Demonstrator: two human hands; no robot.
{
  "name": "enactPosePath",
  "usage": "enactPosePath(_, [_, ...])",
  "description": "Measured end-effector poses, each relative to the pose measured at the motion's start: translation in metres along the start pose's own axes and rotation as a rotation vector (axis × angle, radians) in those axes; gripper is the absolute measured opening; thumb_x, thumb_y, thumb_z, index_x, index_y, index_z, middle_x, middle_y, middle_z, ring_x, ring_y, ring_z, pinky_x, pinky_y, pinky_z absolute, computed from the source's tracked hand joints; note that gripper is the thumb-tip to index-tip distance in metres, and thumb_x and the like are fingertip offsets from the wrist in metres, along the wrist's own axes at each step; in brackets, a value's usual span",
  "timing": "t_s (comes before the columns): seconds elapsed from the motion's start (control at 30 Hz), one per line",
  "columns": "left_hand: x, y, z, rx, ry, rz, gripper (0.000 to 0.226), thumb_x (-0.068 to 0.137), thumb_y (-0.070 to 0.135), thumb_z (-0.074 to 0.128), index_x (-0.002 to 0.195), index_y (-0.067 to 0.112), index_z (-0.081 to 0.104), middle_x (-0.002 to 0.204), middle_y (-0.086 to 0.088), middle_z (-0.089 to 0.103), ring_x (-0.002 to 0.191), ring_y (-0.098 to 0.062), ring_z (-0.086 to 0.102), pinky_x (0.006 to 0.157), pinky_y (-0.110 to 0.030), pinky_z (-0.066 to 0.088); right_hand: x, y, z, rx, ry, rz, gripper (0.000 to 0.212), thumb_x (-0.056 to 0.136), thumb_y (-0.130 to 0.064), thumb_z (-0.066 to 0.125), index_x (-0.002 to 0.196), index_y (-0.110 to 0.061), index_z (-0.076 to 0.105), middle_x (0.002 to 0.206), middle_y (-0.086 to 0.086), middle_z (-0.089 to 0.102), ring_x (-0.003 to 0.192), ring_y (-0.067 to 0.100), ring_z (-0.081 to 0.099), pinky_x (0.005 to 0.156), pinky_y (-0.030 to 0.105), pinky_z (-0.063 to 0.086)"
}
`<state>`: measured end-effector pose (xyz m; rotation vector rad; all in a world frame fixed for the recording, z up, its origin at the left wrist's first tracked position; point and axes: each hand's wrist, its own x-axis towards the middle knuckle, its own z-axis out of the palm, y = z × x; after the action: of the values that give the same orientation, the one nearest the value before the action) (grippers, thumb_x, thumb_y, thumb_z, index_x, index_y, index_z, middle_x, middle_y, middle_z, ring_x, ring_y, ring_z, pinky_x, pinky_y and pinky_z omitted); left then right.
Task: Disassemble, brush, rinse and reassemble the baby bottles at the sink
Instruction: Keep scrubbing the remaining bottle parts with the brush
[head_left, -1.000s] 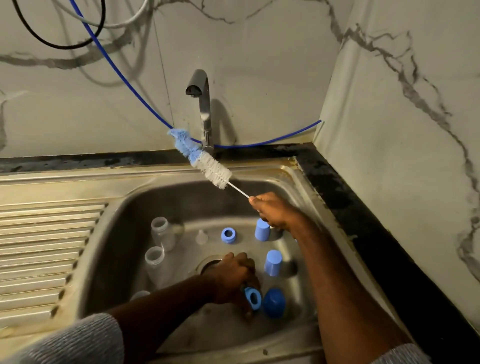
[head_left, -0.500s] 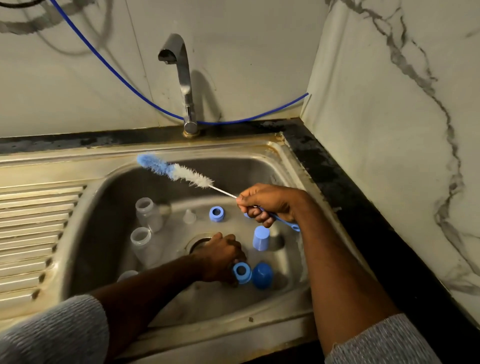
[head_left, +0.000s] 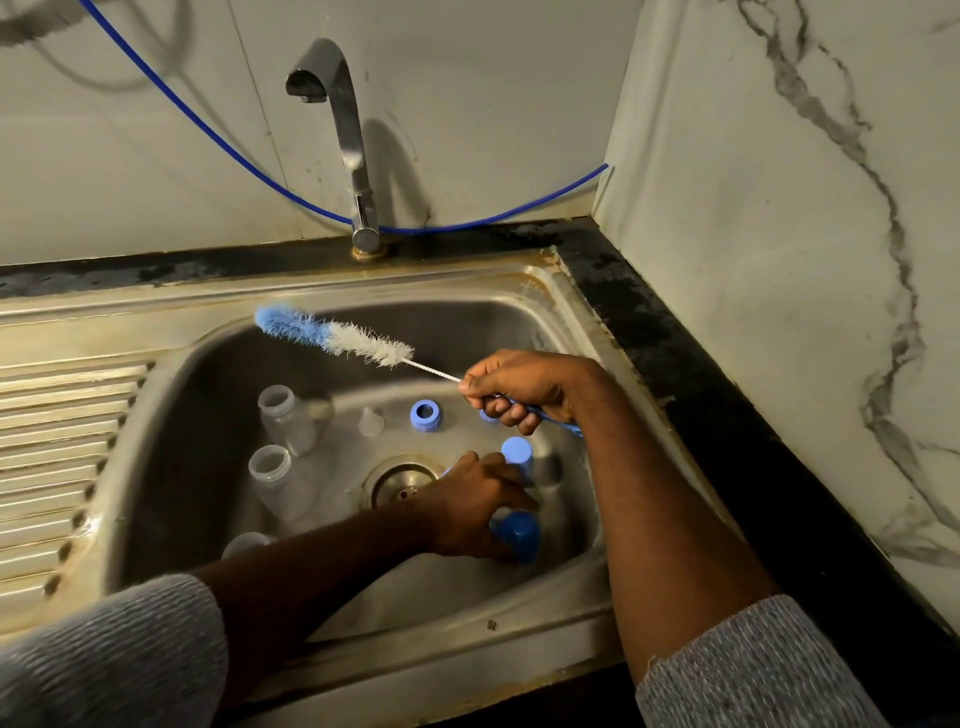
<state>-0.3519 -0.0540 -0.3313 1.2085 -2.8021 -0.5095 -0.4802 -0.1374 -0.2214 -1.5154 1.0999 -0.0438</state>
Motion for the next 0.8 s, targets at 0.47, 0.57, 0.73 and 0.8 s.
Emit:
enactPosePath(0.47, [-0.059, -0.016, -0.099, -0.940, 0.468, -0.387, 0.037, 0.086, 0.026, 0.070, 0.114, 0.003, 0.062, 0.101, -0.018, 0.073, 0.078, -0.030, 0.075, 0.061, -0.032, 0.057, 0.006, -0.010, 0.007, 0.139, 0.195, -0.221, 0.031, 0.107, -0.040, 0.039, 0.085, -0.022, 0.052, 0.055, -0.004, 0.031, 0.040, 0.006, 0.019, 0.043, 0.014, 0.016])
enactPosePath(0.57, [-0.100, -0.036, -0.118, -1.294, 0.827, -0.491, 0.048, 0.084, 0.020, 0.064, 0.126, -0.002, 0.056, 0.115, -0.026, 0.068, 0.084, -0.026, 0.075, 0.070, -0.030, 0.063, 0.009, -0.015, 0.011, 0.138, 0.278, -0.277, 0.030, 0.106, -0.037, 0.038, 0.085, -0.022, 0.053, 0.055, -0.004, 0.031, 0.041, 0.006, 0.018, 0.042, 0.015, 0.015])
enactPosePath(0.73, [-0.134, -0.059, -0.127, -1.670, 1.206, -0.527, 0.025, 0.097, 0.010, 0.057, 0.121, 0.018, 0.056, 0.128, -0.017, 0.062, 0.104, -0.029, 0.073, 0.092, -0.040, 0.059, 0.017, -0.021, 0.022, 0.071, 0.255, -0.266, 0.031, 0.105, -0.039, 0.040, 0.081, -0.024, 0.053, 0.052, -0.008, 0.033, 0.043, 0.007, 0.018, 0.042, 0.016, 0.016])
enactPosePath(0.8, [-0.132, -0.061, -0.127, -1.679, 1.210, -0.561, 0.030, 0.097, 0.014, 0.058, 0.126, 0.020, 0.056, 0.129, -0.015, 0.064, 0.108, -0.029, 0.072, 0.090, -0.040, 0.060, 0.018, -0.022, 0.025, 0.051, 0.238, -0.254, 0.030, 0.105, -0.039, 0.040, 0.082, -0.024, 0.054, 0.053, -0.008, 0.034, 0.043, 0.007, 0.019, 0.043, 0.016, 0.016])
